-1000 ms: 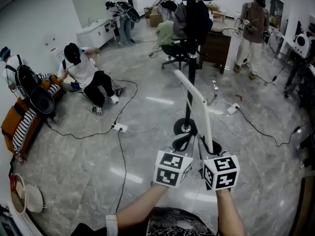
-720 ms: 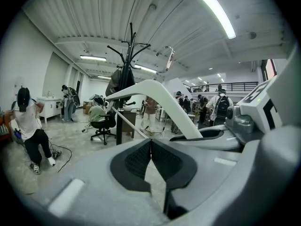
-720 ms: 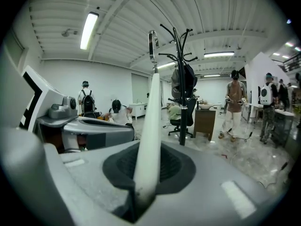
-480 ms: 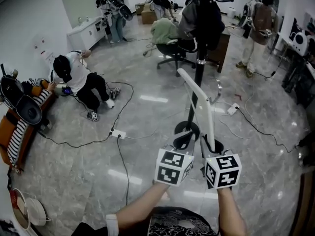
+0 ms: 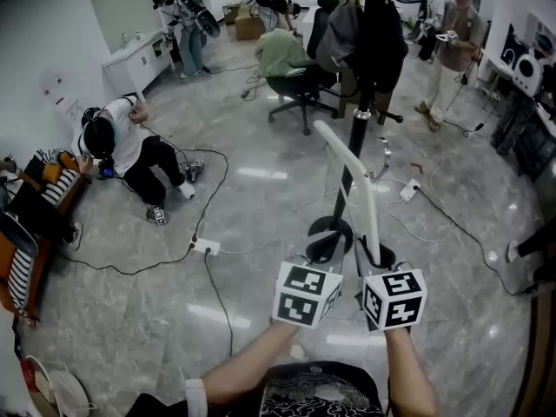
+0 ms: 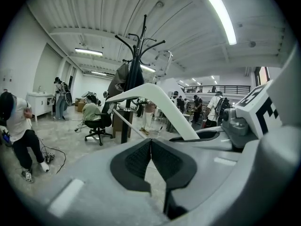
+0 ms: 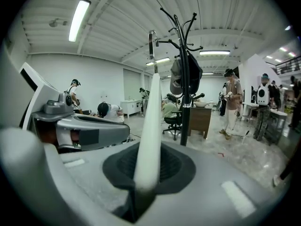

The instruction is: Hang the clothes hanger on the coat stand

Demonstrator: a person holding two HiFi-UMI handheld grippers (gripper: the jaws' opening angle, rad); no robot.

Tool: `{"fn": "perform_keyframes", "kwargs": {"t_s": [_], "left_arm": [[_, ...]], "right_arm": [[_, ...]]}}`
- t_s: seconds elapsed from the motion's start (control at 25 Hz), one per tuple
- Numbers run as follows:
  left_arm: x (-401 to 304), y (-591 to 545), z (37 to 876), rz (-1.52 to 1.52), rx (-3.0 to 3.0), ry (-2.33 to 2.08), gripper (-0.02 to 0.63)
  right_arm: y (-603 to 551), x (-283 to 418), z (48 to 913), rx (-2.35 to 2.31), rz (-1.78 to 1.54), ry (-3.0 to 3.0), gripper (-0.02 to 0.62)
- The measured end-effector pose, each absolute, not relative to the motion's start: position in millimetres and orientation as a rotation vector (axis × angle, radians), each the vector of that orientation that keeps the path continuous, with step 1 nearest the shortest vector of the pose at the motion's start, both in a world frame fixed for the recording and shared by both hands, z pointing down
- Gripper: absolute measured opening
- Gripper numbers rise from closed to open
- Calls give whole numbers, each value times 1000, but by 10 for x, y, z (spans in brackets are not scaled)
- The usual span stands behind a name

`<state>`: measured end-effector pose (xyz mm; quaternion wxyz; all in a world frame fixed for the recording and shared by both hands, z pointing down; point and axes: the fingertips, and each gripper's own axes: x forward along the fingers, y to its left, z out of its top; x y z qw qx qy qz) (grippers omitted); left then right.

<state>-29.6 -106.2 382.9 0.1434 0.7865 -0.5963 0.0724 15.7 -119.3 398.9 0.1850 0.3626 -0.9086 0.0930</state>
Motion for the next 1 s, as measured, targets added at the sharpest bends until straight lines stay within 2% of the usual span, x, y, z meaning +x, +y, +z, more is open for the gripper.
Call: {"fn": "perform_keyframes", "kwargs": {"t_s": [0.48,1.0], "left_arm": [[-528,-1464,3971,241,2280,-1722,6],[-678,-2399,4008,237,2220,-1785,6]], "right_arm": [[-1614,-60,4177,1026,266,-2554,51],[-2526,-214,4299,946,263,-2568,51]]}}
